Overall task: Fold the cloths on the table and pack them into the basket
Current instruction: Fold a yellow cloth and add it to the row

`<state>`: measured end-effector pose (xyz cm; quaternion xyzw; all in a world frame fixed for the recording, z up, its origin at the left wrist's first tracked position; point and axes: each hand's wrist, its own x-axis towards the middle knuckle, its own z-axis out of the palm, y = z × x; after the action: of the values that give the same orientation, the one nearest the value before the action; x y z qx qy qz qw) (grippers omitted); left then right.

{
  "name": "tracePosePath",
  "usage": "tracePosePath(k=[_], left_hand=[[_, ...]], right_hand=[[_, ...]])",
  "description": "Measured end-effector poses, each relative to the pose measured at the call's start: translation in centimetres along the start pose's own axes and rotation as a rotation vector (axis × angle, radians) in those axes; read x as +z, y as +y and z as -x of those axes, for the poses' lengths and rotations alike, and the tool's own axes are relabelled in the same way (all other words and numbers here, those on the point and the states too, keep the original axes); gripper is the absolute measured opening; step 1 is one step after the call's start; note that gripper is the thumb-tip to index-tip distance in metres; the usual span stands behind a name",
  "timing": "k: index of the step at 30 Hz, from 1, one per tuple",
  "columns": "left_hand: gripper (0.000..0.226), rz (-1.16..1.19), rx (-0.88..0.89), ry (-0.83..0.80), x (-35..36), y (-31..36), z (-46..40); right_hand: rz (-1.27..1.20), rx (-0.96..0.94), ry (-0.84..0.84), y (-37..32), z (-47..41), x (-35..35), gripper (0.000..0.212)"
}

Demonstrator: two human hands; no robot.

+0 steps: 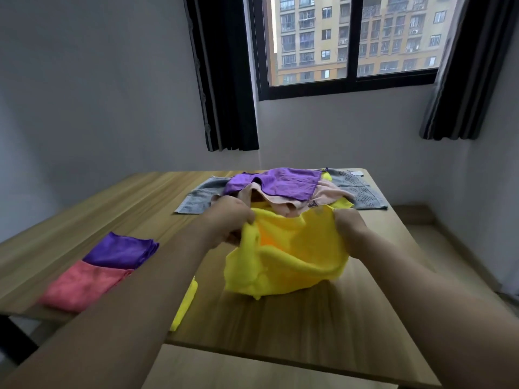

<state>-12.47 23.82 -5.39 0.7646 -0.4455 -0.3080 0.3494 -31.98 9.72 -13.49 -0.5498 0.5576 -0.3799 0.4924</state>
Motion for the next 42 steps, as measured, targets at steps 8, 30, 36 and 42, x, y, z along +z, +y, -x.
tracePosePath(k=[8, 30, 36, 42], left_hand=[[0.034, 0.487, -0.049, 0.033, 4.5, -1.3, -2.8], [0.021, -0.929, 0.475, 0.027, 4.4, -4.8, -3.0], [0.015, 0.017, 0.783, 0.206, 4.7, -2.2, -2.9], [0.008, 0.052, 0.515, 0.117, 8.6, -1.8, -6.3]], right_hand=[[-0.391, 0.022, -0.054, 1.4, 0.3, 2.6, 0.041], [-0.129, -0.413, -0.037, 6.5, -2.8, 5.5, 0.022], [-0.282, -0.349, -0.024, 6.2, -2.7, 5.0, 0.025], [-0.220, -0.411, 0.059, 5.8, -2.5, 5.0, 0.025]])
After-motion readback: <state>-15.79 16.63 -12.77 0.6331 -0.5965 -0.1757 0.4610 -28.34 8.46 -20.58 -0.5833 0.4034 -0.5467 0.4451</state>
